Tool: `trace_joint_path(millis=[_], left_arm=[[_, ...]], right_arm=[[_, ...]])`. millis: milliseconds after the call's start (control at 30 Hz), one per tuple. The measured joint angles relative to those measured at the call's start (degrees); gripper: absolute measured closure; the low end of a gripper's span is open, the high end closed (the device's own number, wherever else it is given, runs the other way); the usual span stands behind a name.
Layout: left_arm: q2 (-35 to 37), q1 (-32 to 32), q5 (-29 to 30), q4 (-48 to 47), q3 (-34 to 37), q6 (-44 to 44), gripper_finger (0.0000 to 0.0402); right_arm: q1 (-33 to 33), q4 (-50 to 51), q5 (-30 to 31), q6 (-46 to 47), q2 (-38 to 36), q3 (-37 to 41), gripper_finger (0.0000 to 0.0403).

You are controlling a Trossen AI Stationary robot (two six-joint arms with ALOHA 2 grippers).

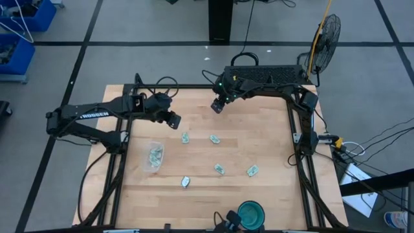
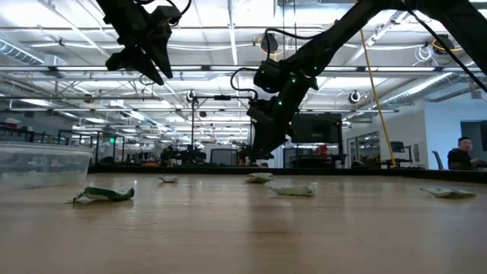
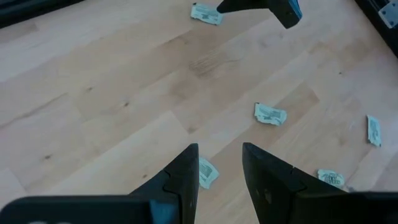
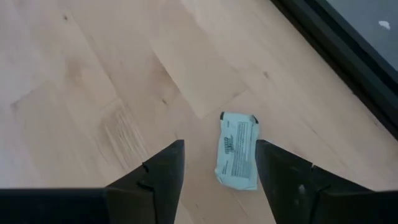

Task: Pick and place Stevia / Truvia into bins
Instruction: Put the light green stevia packet into the transparent bin

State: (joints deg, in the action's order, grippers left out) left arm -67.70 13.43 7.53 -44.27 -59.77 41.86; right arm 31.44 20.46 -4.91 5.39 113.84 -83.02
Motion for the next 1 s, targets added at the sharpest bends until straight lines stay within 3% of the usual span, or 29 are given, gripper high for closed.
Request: trace_joint_path(millis=[100,367,500,667,833,1000], left_arm=[[0.0,0.0,0.0,0.0,0.0,-0.07,0.0273],[0.0,0.0,0.04,-0.02,0.0,-0.18,0.0273],[0.0,-0.02,0.04,-0.04,0.0,-1.32,0.0273],[0.0,-0.02,0.07,0.03,0.0,-1.55,0.0273],[0.0,0.0,0.1,1.65,0.0,-1.7,0.0273],[0.0,-0.02,0.37,1.99,0.0,-1.68,0.0273]], right_arm=[[0.0,0.0,-0.1,0.18,0.0,0.0,0.0209],[-1.48,0.72,-10.42,8.66,-6.61,-0.02,0.0226],[-3.53,4.1,-9.54,1.71,-12.38,0.02,0.0235],[-2.1,10.65,-1.03,-10.8,-18.48,-0.04,0.0222],[3.9,15.41,-6.96,-7.69,-16.73,-0.04,0.0194],[4.81,20.98,-5.52,-11.73,-12.0,0.04,0.0187]])
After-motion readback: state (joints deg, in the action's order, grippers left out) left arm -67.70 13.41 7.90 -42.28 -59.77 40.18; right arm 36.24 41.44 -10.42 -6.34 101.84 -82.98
